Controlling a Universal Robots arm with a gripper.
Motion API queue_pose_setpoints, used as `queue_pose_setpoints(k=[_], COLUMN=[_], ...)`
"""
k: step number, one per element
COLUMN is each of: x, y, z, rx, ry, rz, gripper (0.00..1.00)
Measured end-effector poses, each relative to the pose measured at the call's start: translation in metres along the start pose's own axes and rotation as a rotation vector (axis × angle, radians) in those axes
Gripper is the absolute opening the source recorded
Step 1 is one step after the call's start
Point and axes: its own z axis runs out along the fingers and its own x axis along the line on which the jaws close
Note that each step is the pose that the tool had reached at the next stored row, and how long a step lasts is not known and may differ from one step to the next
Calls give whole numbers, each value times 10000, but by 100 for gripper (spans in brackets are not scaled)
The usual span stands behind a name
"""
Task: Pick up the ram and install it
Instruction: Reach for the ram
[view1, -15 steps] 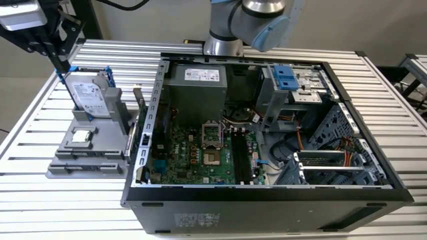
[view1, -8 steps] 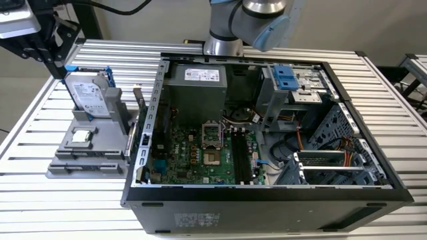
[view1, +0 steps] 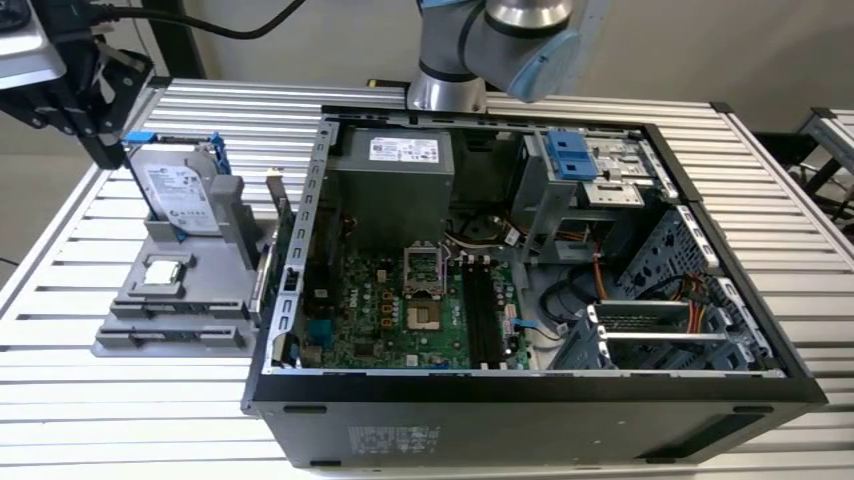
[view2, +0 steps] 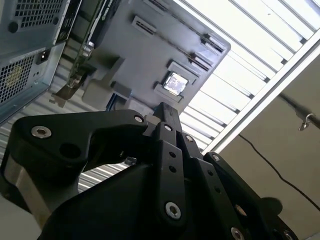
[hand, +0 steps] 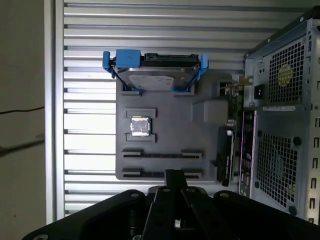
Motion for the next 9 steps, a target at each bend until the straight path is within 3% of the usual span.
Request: queue_pose_setpoints(k=[9], x=[25], y=[-143], z=[-2], rx=[3], ry=[-7], rz=[147], gripper=[0])
